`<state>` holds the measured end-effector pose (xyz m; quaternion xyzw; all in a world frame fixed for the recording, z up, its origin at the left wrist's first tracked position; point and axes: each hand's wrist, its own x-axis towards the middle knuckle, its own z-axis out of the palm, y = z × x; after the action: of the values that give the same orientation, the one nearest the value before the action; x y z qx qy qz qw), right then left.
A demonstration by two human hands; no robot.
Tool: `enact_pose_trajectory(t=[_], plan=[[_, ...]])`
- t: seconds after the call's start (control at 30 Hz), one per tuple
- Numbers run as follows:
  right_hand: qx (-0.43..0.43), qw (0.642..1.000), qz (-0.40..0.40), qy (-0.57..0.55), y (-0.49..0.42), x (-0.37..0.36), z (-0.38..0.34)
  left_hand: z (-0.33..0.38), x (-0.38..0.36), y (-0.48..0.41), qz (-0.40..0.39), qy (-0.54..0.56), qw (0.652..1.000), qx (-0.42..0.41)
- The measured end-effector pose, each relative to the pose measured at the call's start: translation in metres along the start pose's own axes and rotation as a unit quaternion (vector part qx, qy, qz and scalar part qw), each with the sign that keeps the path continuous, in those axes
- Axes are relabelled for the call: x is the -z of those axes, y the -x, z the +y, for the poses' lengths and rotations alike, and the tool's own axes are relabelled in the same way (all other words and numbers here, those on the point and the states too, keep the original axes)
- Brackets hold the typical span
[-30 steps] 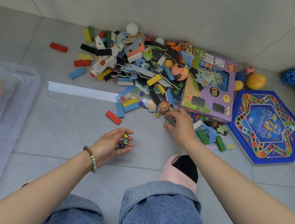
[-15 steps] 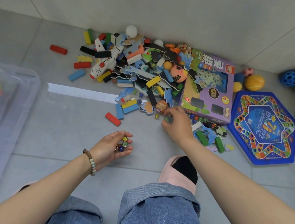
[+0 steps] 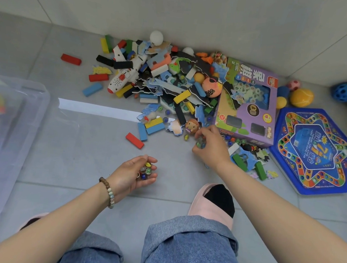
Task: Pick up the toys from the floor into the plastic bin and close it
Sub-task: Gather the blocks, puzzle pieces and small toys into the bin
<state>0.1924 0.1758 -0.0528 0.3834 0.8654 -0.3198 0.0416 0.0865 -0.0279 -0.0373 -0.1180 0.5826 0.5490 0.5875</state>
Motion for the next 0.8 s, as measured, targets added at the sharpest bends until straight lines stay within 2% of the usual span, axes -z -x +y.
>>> enact_pose_trajectory(t=[0.17,0.37,0.67,0.73,0.8], plan=[[-0.022,0.999,0.008,-0.048,0.0019,0.0001,0.0007,-0.0004,0.0001,0.0004,0.0,0.0,1.0,-0.003],[-0.004,1.0,-0.006,0.019,0.0023,-0.0011,-0.0008,-0.0013,0.0013,0.0002,0.001,0.001,1.0,0.0],[-0.083,0.994,0.025,-0.064,0.0035,-0.0058,0.0048,-0.0029,0.0058,-0.0002,0.007,0.008,1.0,0.0],[-0.112,0.985,0.026,-0.125,0.0027,-0.0052,0.0029,-0.0026,0.0061,-0.0005,0.007,0.008,1.0,-0.001],[-0.171,0.946,0.014,-0.276,0.0034,-0.0004,-0.004,-0.0025,0.0066,-0.001,0.009,0.008,1.0,0.0]])
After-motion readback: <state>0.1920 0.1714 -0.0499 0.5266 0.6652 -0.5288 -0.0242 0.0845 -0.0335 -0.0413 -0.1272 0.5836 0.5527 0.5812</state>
